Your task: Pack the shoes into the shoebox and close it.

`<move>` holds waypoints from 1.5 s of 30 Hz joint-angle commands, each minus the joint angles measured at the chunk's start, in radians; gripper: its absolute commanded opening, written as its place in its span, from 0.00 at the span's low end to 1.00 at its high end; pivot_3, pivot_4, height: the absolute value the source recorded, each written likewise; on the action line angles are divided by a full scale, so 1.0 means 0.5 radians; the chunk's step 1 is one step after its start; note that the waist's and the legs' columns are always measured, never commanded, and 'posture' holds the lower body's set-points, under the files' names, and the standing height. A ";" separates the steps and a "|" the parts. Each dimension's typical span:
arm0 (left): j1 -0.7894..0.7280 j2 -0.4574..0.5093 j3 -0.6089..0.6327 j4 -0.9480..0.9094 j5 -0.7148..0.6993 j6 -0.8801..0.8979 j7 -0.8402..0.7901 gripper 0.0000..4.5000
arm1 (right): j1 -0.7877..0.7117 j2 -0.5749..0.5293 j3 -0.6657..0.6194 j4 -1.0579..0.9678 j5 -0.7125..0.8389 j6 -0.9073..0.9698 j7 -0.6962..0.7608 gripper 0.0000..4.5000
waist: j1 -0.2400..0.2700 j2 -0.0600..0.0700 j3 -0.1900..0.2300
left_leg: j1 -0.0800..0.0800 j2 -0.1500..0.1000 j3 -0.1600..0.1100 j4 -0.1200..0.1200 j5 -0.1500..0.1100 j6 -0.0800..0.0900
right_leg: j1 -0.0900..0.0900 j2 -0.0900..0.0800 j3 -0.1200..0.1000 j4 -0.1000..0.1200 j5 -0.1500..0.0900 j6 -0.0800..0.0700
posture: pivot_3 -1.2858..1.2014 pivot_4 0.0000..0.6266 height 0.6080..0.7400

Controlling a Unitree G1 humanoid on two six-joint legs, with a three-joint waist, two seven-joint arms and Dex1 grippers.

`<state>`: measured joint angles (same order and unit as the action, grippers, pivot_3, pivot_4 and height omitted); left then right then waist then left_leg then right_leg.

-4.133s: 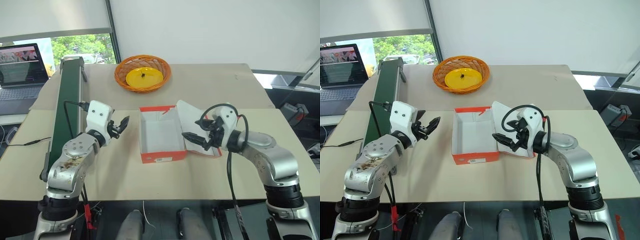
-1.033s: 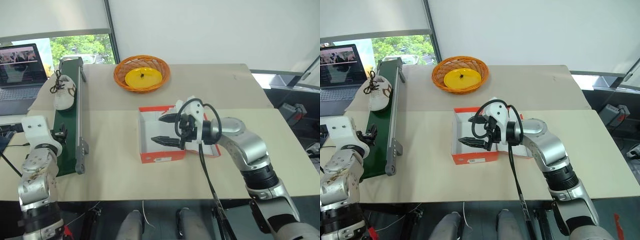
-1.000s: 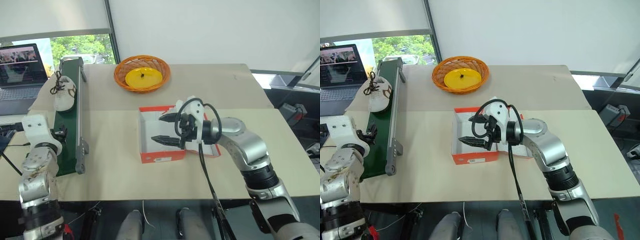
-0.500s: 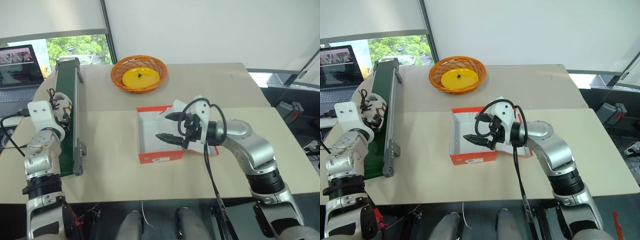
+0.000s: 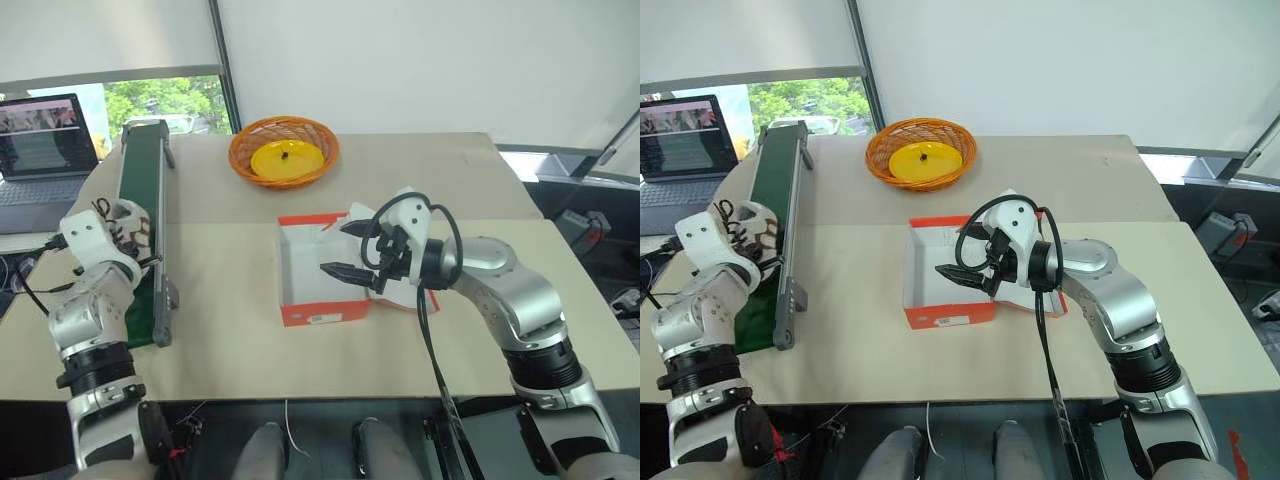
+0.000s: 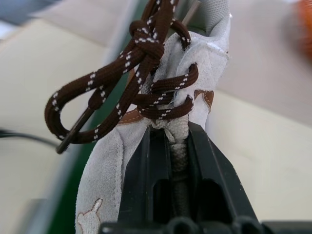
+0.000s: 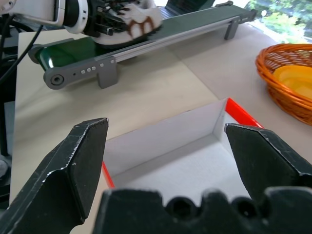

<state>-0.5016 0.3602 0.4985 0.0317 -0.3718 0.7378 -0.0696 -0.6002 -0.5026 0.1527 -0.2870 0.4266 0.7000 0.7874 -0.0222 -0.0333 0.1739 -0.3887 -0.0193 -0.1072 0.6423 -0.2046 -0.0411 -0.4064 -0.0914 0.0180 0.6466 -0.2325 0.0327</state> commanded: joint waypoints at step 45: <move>0.002 -0.842 -0.798 -1.074 -0.951 0.139 0.170 0.01 | -0.337 0.492 -0.769 0.202 0.853 0.630 -0.955 1.00 | -0.027 -0.002 0.001 | -0.005 -0.001 0.002 -0.001 -0.006 0.007 | 0.001 0.001 0.002 -0.012 -0.001 0.001 | 0.52 0.24 1.00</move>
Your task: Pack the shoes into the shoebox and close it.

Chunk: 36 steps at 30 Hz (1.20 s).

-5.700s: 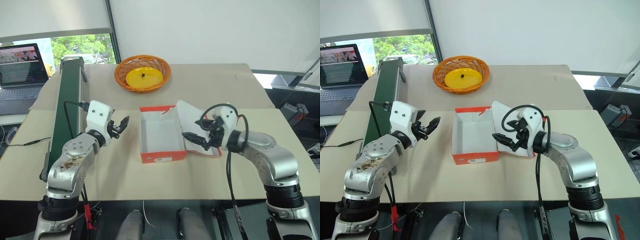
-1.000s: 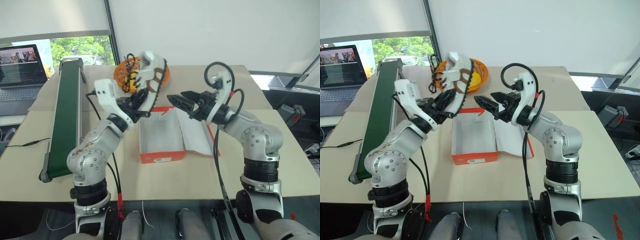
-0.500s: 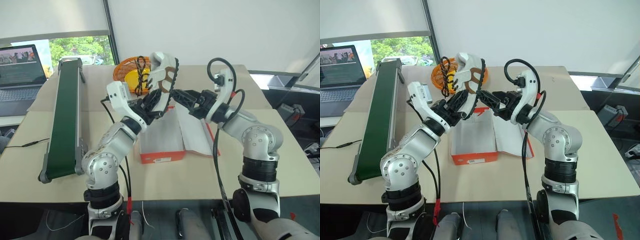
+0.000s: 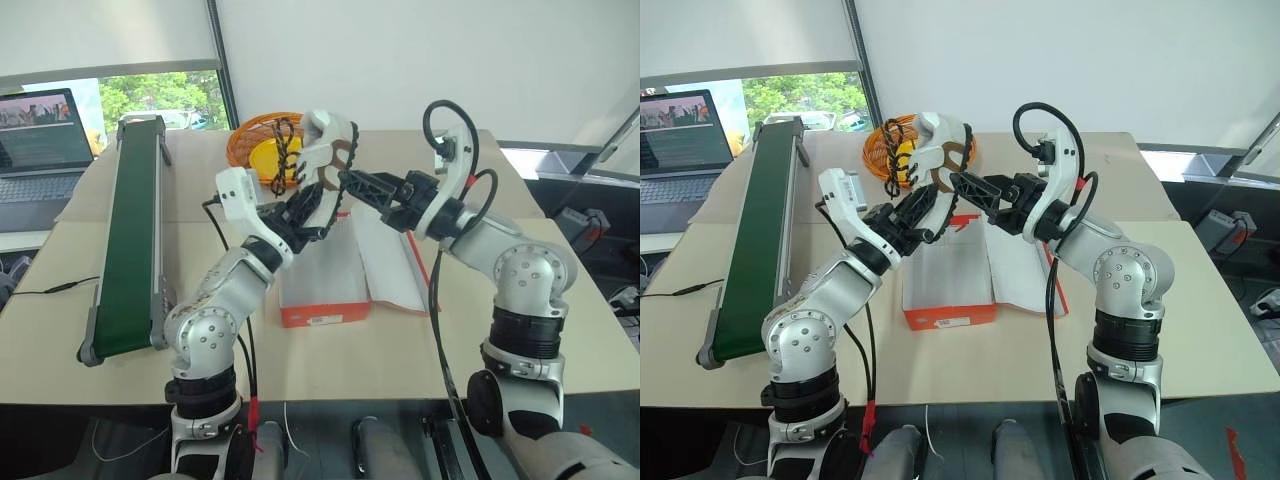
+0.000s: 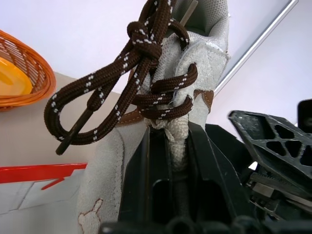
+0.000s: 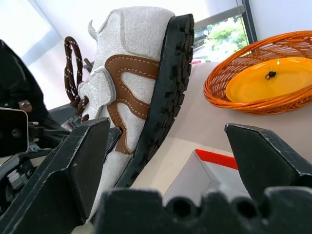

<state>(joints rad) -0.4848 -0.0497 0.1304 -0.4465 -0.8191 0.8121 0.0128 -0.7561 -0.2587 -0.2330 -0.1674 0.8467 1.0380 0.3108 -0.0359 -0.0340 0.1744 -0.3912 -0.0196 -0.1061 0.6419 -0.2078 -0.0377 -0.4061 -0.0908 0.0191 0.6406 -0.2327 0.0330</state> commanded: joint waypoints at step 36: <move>0.361 0.752 0.271 -0.196 -0.309 0.116 -0.070 0.60 | -0.271 -0.045 0.143 0.163 -0.253 -0.027 -0.223 0.07 | -0.017 0.009 0.005 | 0.003 0.001 0.000 -0.004 -0.002 0.003 | -0.002 0.001 0.001 0.000 -0.001 0.000 | 0.52 0.24 1.00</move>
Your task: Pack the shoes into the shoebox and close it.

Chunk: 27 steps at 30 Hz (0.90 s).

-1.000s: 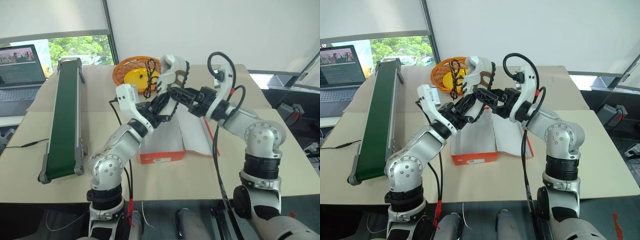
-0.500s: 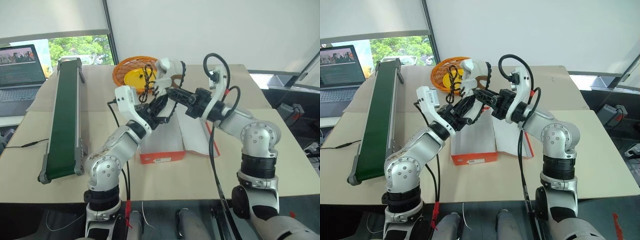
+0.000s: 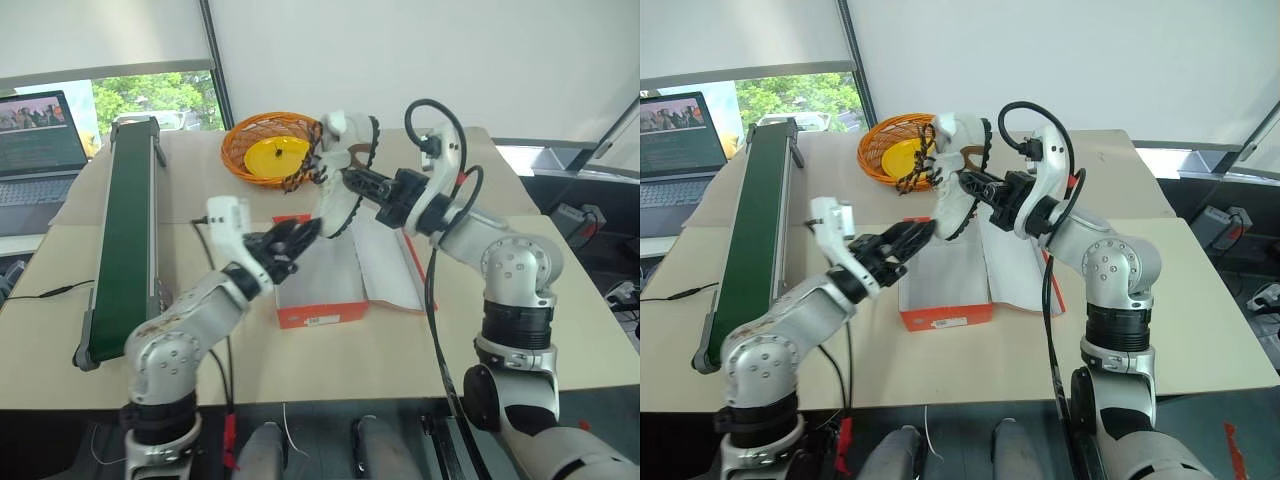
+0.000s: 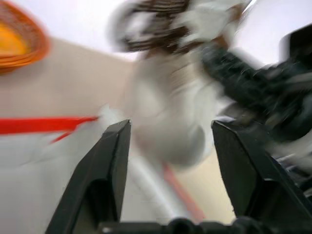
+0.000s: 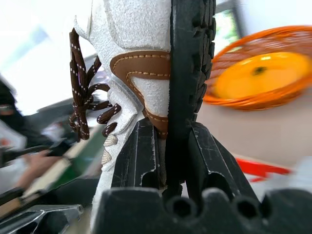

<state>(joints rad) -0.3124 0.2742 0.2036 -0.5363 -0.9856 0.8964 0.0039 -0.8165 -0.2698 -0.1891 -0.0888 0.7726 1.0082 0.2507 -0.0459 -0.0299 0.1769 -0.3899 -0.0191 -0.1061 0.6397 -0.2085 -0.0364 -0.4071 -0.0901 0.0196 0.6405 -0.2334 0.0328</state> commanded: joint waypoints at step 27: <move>0.263 -0.249 -0.143 -0.163 0.489 -0.312 0.128 0.60 | -0.753 -0.100 0.647 0.933 -0.667 1.002 -0.008 0.07 | 0.015 0.005 0.003 | -0.030 -0.002 0.003 0.000 0.001 0.000 | -0.031 -0.002 0.004 0.002 0.002 0.000 | 0.52 0.24 1.00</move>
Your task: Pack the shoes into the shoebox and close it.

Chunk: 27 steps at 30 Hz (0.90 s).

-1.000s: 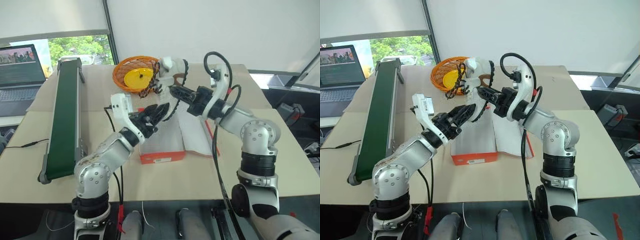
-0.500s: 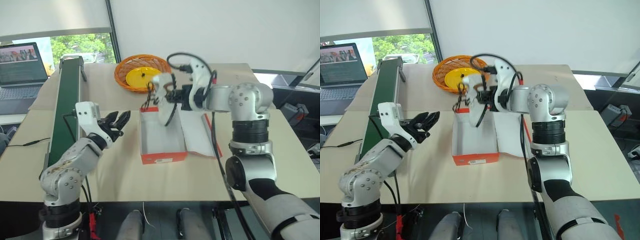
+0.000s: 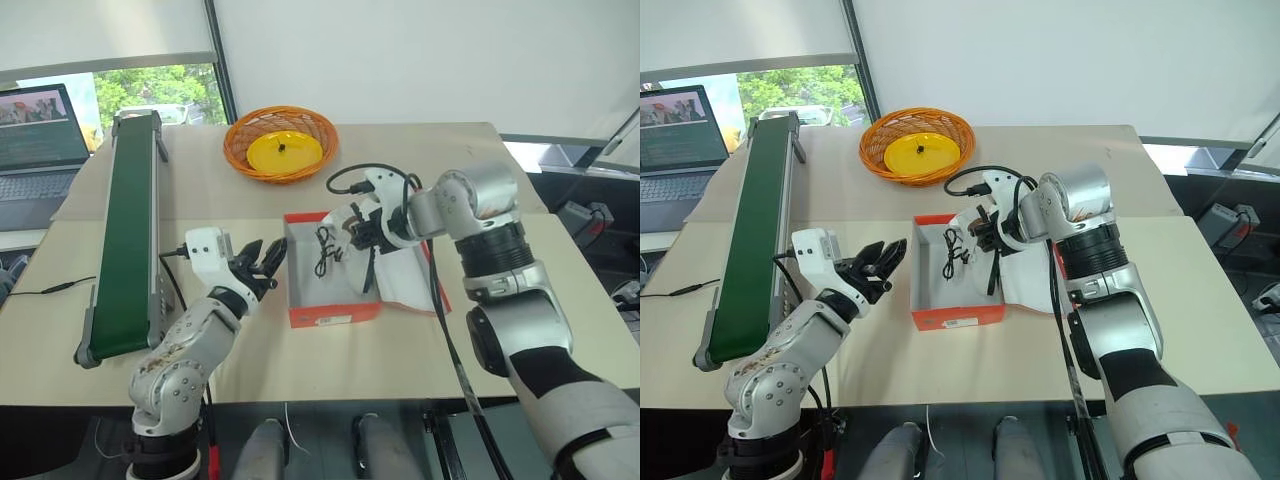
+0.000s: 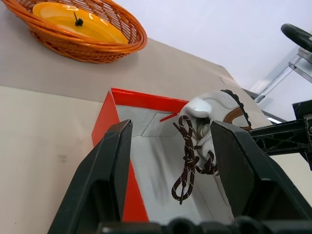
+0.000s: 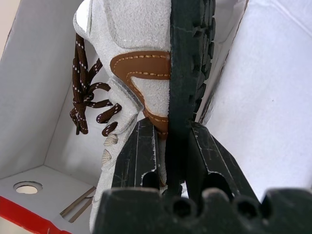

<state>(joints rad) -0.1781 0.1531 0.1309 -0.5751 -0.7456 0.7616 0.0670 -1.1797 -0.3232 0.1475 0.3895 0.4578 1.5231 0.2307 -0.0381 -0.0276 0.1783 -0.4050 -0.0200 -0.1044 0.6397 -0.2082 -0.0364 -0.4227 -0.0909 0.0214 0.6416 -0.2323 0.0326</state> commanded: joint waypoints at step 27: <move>-0.147 0.002 0.032 -0.057 -0.025 0.009 0.010 0.63 | 0.131 0.223 -0.173 0.043 -0.304 -0.331 0.027 0.87 | -0.007 0.000 0.000 | 0.002 0.000 0.000 0.003 0.000 0.000 | 0.002 0.000 0.000 0.003 0.000 0.000 | 0.52 0.24 1.00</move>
<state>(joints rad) -0.2326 0.1529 0.1509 -0.5905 -0.7497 0.7720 0.0846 -1.0755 -0.2206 0.1166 0.4605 0.2984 1.3387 0.2551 -0.0418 -0.0276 0.1782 -0.4041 -0.0202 -0.1044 0.6410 -0.2082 -0.0365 -0.4219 -0.0909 0.0215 0.6431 -0.2322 0.0326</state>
